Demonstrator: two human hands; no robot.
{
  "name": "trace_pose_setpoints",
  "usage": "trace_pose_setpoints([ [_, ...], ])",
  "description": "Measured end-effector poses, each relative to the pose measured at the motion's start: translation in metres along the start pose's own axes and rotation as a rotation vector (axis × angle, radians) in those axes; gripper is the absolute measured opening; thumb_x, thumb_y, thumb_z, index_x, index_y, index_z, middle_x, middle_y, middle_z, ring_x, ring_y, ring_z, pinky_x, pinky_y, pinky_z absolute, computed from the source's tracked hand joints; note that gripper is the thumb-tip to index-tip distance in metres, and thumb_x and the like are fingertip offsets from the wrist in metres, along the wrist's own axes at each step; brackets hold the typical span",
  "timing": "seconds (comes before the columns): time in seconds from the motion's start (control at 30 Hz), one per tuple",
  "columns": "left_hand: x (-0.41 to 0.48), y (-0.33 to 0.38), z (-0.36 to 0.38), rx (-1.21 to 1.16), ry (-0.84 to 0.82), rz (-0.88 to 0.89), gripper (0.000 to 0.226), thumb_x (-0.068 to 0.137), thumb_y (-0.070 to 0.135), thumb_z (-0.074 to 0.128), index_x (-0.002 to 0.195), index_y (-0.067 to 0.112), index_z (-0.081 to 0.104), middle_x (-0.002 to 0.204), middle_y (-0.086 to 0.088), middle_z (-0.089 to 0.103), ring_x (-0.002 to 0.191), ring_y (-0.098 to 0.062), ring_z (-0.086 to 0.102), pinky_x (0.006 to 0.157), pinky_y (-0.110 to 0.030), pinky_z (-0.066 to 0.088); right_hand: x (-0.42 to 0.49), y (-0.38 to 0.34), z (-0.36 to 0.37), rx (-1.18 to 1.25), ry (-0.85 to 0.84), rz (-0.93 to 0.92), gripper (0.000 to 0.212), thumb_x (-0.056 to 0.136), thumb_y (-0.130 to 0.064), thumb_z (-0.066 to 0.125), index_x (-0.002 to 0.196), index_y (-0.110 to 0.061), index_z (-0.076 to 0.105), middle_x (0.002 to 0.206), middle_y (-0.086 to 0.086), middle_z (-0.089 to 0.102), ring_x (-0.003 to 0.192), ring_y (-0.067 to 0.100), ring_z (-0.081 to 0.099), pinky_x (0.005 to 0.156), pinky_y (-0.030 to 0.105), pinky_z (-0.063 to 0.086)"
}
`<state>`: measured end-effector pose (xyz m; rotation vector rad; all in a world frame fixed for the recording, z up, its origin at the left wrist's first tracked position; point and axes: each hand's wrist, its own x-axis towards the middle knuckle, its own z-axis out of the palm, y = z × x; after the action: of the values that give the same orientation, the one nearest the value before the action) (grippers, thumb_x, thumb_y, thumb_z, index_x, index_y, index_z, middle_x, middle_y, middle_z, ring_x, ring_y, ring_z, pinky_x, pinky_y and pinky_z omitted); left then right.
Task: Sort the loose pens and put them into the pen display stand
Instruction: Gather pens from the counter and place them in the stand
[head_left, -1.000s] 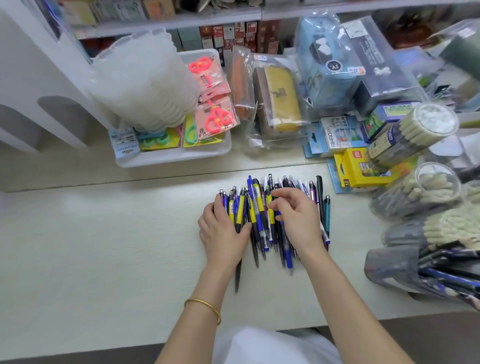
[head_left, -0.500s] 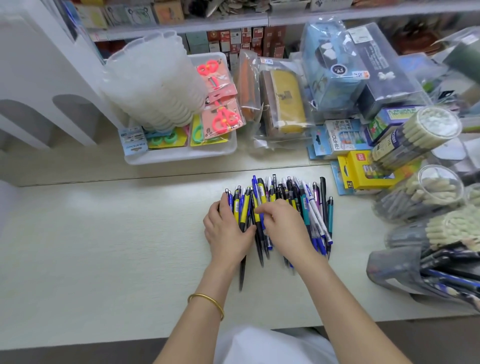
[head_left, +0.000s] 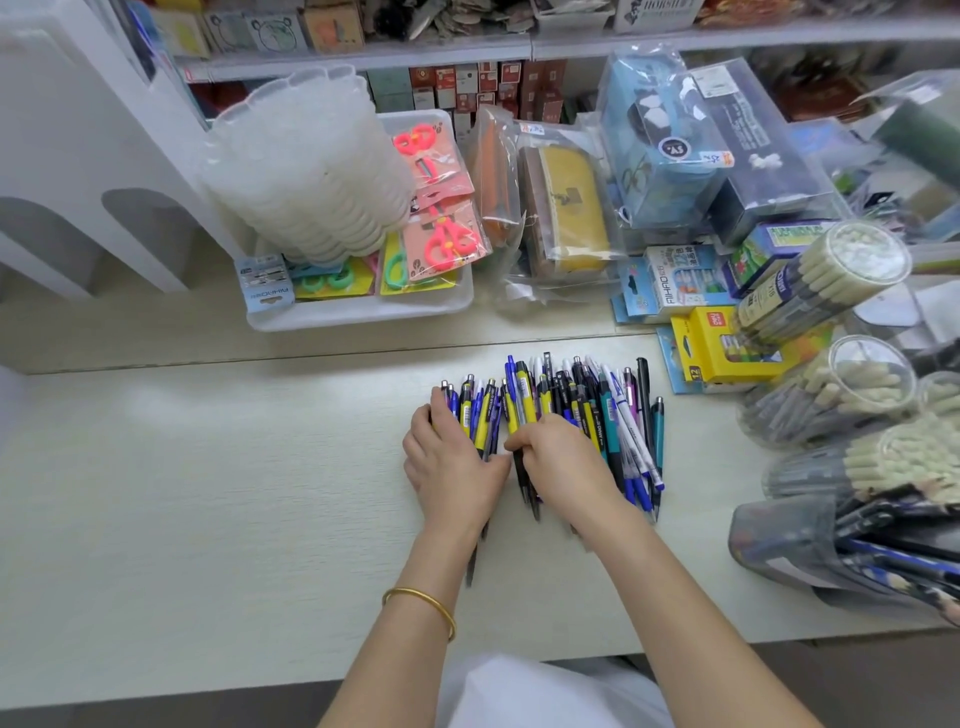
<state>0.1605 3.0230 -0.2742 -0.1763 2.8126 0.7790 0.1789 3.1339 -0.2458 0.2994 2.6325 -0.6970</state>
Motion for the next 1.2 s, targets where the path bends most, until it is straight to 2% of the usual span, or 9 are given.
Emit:
trace_pose_setpoints([
  [0.2,-0.007,-0.005,0.002,0.084,0.005,0.041,0.106,0.078,0.039,0.073,0.152,0.009,0.003,0.147,-0.016,0.024,0.130,-0.033,0.029,0.106,-0.038,0.029,0.001,0.001,0.001,-0.007,-0.003,0.001,0.038,0.095,-0.006,0.040,0.121,-0.021,0.064,0.122,0.007,0.053,0.105,0.028,0.058,0.089,0.039,0.050],
  [0.37,0.000,0.002,-0.001,0.155,-0.058,-0.030,0.102,0.079,0.028,0.067,0.151,0.009,-0.002,0.135,-0.015,0.030,0.119,-0.032,0.034,0.101,-0.035,0.032,0.003,0.002,0.002,-0.014,-0.006,0.005,0.038,0.096,-0.008,0.038,0.122,-0.022,0.063,0.123,0.006,0.053,0.105,0.027,0.058,0.088,0.039,0.050],
  [0.63,0.012,0.001,-0.004,0.333,-0.019,-0.090,0.082,0.086,0.009,0.050,0.151,0.007,-0.001,0.127,-0.019,0.041,0.109,-0.033,0.045,0.091,-0.034,0.040,0.007,-0.001,-0.001,-0.048,-0.035,-0.014,0.040,0.095,-0.007,0.037,0.121,-0.023,0.063,0.126,0.005,0.054,0.107,0.027,0.058,0.086,0.038,0.050],
  [1.0,0.023,-0.004,-0.018,0.299,-0.053,-0.075,0.072,0.085,0.006,0.053,0.147,0.012,0.016,0.114,-0.013,0.058,0.101,-0.031,0.058,0.071,-0.037,0.047,0.005,-0.007,-0.002,-0.025,0.002,-0.033,0.037,0.096,-0.010,0.037,0.118,-0.021,0.064,0.126,0.003,0.058,0.109,0.025,0.058,0.084,0.035,0.050],
  [1.2,0.019,-0.008,-0.030,0.093,-0.038,-0.057,0.049,0.077,0.007,0.057,0.121,0.012,0.037,0.094,-0.011,0.061,0.081,-0.034,0.058,0.059,-0.033,0.042,0.003,-0.009,-0.004,-0.041,0.023,-0.042,0.035,0.096,-0.009,0.037,0.117,-0.019,0.064,0.120,0.003,0.062,0.102,0.025,0.060,0.078,0.033,0.050],
])
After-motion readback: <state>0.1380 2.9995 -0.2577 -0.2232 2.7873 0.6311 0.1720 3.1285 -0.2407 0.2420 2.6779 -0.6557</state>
